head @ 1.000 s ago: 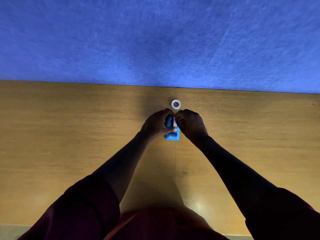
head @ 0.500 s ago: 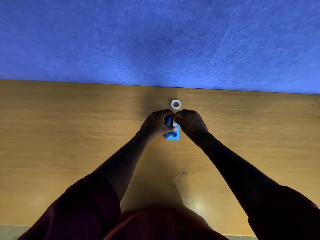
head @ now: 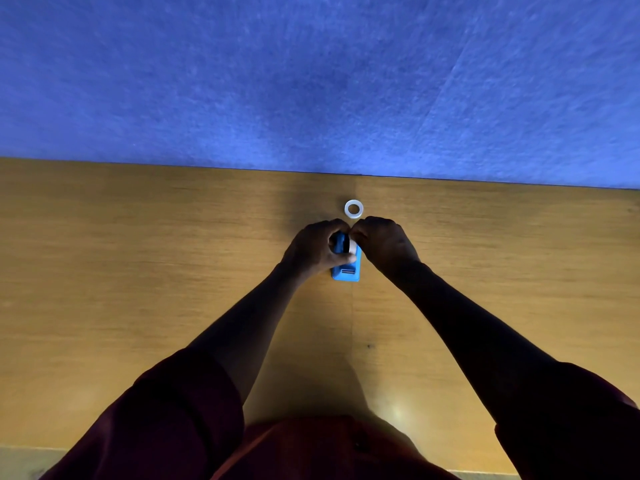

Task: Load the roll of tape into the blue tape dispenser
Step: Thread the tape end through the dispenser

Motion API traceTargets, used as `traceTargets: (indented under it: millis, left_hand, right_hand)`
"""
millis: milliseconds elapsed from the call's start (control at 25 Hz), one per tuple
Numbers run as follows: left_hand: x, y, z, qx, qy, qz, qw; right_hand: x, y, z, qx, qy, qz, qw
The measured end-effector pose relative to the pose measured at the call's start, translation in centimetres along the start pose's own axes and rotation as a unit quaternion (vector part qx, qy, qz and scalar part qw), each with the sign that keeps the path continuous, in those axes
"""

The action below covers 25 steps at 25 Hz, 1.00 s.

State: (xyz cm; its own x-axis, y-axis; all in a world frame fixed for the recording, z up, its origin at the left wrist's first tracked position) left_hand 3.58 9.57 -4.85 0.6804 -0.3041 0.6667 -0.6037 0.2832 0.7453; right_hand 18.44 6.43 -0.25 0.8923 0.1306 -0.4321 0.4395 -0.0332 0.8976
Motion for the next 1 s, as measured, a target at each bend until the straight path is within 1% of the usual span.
traceTargets:
  millis: [240, 480, 760, 1000]
  left_hand:
    - [-0.16, 0.01, -0.07, 0.001, 0.000, 0.008, 1.000]
    - [-0.13, 0.06, -0.09, 0.002, 0.001, 0.018, 1.000]
    - [0.08, 0.15, -0.09, 0.000, -0.005, 0.012, 1.000]
    - [0.12, 0.23, -0.15, -0.003, -0.006, 0.012, 1.000]
  right_hand:
    - [0.51, 0.12, 0.24, -0.012, -0.003, -0.030, 0.999]
    - [0.65, -0.12, 0.18, -0.010, 0.006, -0.007, 1.000]
    - [0.57, -0.20, 0.23, 0.009, 0.001, -0.019, 1.000]
    - [0.72, -0.09, 0.18, -0.007, -0.002, -0.013, 1.000]
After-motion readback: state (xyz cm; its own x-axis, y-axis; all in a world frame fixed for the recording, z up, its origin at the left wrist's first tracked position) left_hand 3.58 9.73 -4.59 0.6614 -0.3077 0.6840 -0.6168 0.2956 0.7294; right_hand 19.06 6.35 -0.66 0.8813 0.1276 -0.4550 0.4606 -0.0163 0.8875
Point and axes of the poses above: each hand's wrist, its own z-axis away from the middle knuckle, its own y-axis out of the back of the hand, x = y × z, the point moved 4 cm from there along -z, towards the middle knuckle, and after that the axes turned 12 degrees about x, right-handed, at the moved point
